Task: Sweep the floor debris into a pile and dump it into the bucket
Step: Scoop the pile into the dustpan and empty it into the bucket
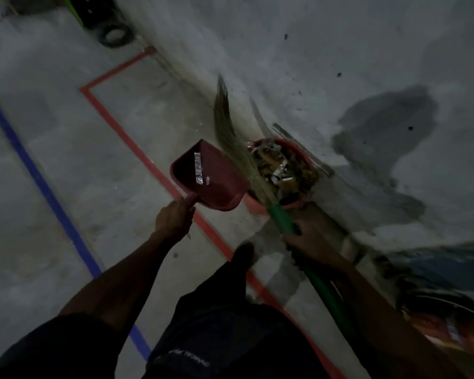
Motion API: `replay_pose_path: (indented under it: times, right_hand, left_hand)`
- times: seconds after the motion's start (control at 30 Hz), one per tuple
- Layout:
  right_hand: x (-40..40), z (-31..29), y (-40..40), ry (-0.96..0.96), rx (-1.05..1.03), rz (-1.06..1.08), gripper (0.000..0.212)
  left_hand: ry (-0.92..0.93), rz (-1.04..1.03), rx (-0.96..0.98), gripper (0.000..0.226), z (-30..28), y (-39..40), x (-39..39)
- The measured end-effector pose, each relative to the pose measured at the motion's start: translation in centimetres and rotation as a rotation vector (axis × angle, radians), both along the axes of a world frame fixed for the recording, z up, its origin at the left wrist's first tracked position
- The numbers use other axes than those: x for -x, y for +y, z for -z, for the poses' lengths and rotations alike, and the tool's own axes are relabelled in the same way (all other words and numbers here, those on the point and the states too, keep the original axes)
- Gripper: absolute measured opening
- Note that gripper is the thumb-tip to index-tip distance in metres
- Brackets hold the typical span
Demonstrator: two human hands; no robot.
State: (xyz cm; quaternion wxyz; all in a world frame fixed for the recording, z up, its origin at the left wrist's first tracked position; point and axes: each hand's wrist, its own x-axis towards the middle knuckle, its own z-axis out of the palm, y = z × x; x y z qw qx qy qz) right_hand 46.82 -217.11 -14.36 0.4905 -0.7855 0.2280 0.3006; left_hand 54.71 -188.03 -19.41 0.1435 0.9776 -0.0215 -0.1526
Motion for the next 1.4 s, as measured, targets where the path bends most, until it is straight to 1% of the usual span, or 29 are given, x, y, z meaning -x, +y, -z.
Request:
replay_pose_path:
  times: [0.1, 0.17, 0.23, 0.3, 0.37, 0.47, 0.57, 0.6, 0.7, 0.8, 0.93, 1.03, 1.13, 1.2, 1.3, 1.4]
  right_hand:
    - [-1.9, 0.9, -1.4, 0.005, -0.010, -0.007, 0.027]
    - [-3.0, 1.1, -2.4, 0.038, -0.031, 0.011, 0.023]
    - [-4.0, 1.5, -3.4, 0.054, -0.052, 0.015, 0.019]
    - [-4.6, 1.6, -4.2, 0.058, -0.075, -0.023, 0.022]
    - [-5.3, 1.9, -5.1, 0.076, -0.078, -0.054, 0.028]
    - [-6.3, 2.1, -6.5, 0.139, -0.051, -0.113, 0.033]
    - [-7.6, 2.9, -8.4, 0.196, -0.088, -0.149, 0.025]
    - [-7.8, 3.2, -8.9, 0.210, -0.093, -0.154, 0.027]
    - [-7.8, 4.6, -9.6, 0.247, -0.022, -0.146, 0.037]
    - [-6.9, 5.8, -9.9, 0.255, 0.026, -0.064, 0.032]
    - [-5.5, 6.7, -10.7, 0.250, 0.123, -0.021, 0.029]
    - [-4.4, 6.8, -11.5, 0.219, 0.135, 0.096, 0.030]
    - [-3.3, 6.6, -11.8, 0.159, 0.145, 0.185, 0.032]
    - [-2.5, 6.3, -11.8, 0.128, 0.096, 0.228, 0.034]
    - [-2.1, 5.5, -11.2, 0.105, 0.003, 0.175, 0.030]
    - [-2.9, 4.8, -10.6, 0.073, 0.000, 0.004, 0.029]
  left_hand:
    - [0.032, 0.149, -0.067, 0.040, 2.2, -1.8, -4.7]
    - [0.052, 0.234, -0.121, 0.045, 3.1, -3.3, -7.7]
    - [0.091, 0.250, -0.138, 0.040, 3.5, -5.0, -10.5]
    - [0.136, 0.235, -0.140, 0.035, 3.6, -6.2, -12.6]
    - [0.143, 0.316, -0.198, 0.037, 4.3, -7.5, -14.7]
    - [0.163, 0.411, -0.208, 0.032, 4.5, -9.1, -16.6]
    - [0.126, 0.516, -0.254, 0.034, 4.8, -9.9, -17.6]
    - [0.136, 0.523, -0.267, 0.035, 4.8, -10.2, -17.8]
    - [0.146, 0.497, -0.310, 0.038, 5.6, -10.7, -18.1]
    - [0.154, 0.452, -0.305, 0.033, 5.4, -12.0, -17.7]
    - [0.107, 0.508, -0.305, 0.037, 5.3, -12.6, -17.7]
    - [0.097, 0.571, -0.360, 0.044, 5.4, -12.7, -17.8]
    - [0.085, 0.553, -0.366, 0.042, 5.1, -12.9, -18.2]
    - [0.079, 0.552, -0.387, 0.042, 5.2, -13.0, -18.5]
    - [0.084, 0.567, -0.379, 0.042, 5.4, -13.3, -19.2]
    - [0.073, 0.574, -0.367, 0.041, 5.8, -13.6, -19.9]
